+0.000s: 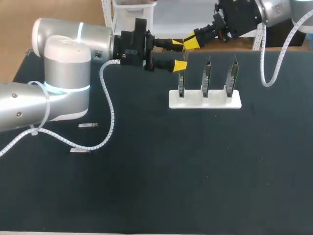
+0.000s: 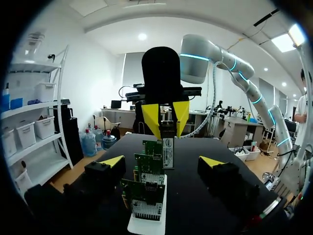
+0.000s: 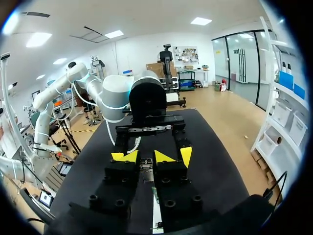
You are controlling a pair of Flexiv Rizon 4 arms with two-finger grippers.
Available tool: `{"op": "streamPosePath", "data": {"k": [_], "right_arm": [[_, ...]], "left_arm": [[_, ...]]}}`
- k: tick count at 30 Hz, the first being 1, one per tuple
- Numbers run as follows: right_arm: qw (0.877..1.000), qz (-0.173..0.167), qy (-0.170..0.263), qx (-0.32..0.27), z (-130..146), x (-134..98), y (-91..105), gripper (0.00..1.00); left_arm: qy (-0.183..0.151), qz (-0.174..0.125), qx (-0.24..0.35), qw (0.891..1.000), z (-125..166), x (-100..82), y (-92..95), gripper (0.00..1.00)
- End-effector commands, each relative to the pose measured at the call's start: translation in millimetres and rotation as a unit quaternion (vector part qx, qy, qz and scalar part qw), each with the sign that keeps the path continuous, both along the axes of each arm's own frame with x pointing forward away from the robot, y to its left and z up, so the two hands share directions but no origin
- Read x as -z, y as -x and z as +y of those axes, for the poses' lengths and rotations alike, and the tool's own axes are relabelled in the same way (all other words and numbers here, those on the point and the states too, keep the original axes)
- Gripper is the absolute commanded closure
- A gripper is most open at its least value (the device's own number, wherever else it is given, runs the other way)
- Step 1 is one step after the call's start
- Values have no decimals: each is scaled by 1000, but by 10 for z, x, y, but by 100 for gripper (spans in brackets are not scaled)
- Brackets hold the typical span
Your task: Pick up the optical module with the left hand, and insert it into the network port with the right hand.
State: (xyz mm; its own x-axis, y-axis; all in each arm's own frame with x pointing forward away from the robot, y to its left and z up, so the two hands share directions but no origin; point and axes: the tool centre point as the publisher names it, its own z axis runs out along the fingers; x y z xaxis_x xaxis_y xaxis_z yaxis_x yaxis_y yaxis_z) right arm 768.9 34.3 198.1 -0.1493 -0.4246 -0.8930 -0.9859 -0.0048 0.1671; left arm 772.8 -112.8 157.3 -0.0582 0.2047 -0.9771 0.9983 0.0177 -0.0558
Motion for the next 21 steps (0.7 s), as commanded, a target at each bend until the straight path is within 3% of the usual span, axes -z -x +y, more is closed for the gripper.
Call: {"op": "streamPosePath", "data": {"k": [1, 5, 13, 21], "right_arm": [[1000, -3, -3, 4, -19, 5, 48, 100], [1000, -4, -5, 5, -31, 1, 45, 100], [1000, -7, -5, 5, -44, -9, 36, 100], [1000, -13, -3, 6, -59, -39, 42, 100]], "left_arm": [[-20, 0, 13, 1000, 50, -72, -24, 0], [-46, -2, 16, 999, 156, -26, -26, 0], [-132, -7, 25, 991, 258, 109, -35, 0], [-174, 5, 35, 984, 314, 283, -59, 0]]}}
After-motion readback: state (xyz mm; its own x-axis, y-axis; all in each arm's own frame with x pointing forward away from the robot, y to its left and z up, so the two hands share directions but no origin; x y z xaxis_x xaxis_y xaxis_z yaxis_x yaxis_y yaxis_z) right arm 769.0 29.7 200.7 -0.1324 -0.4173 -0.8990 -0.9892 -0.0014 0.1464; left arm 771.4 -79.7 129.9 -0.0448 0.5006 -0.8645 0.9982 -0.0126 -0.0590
